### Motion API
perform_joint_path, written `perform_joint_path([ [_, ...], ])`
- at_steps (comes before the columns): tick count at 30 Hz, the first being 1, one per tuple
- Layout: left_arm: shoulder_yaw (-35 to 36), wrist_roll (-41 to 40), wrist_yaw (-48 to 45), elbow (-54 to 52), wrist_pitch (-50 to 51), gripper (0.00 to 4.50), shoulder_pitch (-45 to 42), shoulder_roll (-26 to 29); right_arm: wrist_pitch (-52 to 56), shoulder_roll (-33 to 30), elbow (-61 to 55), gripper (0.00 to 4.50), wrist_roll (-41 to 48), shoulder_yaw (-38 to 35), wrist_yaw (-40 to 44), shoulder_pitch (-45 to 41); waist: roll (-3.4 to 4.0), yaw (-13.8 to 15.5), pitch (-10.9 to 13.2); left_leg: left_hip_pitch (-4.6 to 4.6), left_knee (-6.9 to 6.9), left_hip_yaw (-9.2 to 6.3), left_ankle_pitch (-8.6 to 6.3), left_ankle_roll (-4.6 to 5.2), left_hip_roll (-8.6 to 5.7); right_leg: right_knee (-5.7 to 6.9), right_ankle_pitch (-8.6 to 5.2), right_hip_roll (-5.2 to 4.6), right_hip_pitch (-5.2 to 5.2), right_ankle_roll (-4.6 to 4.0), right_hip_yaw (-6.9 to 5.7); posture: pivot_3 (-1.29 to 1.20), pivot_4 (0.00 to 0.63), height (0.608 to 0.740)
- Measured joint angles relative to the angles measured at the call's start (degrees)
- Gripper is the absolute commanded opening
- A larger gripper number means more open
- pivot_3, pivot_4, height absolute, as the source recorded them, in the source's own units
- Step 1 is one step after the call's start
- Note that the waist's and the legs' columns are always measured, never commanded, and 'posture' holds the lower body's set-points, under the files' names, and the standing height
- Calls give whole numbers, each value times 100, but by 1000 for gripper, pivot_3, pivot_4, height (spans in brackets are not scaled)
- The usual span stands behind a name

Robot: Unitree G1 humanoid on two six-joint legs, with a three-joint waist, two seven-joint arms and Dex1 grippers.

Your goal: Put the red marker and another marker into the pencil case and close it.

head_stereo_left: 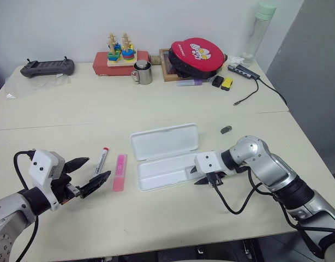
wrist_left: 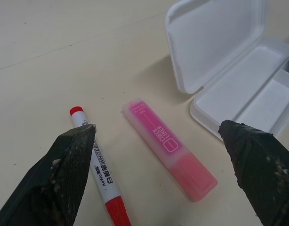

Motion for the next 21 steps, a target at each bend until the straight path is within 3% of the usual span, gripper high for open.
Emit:
perform_joint_path([
  [4,0,0,-5,1,0,4500,1,0,259,30,-128,3705,274,-111,57,-55,0,0,0,0,0,-1,0,0,0,1,0,0,0,0,0,0,150,740],
  [7,1,0,-10,4,0,4500,5,1,470,-16,-309,3705,494,-262,128,-202,0,1,0,0,0,-1,0,0,0,0,0,0,0,0,-1,0,150,740],
  [12,232,-32,3,148,92,4500,54,62,1458,-117,-807,3705,1574,-949,396,-618,1,-8,1,1,0,-2,0,1,0,2,0,0,0,0,-1,0,150,740],
  [21,487,-56,445,281,532,4500,12,61,2379,55,-1004,3705,2367,-1298,-174,-738,-2,-5,-1,-1,0,-3,0,1,0,-1,0,0,0,-1,-2,0,150,740],
])
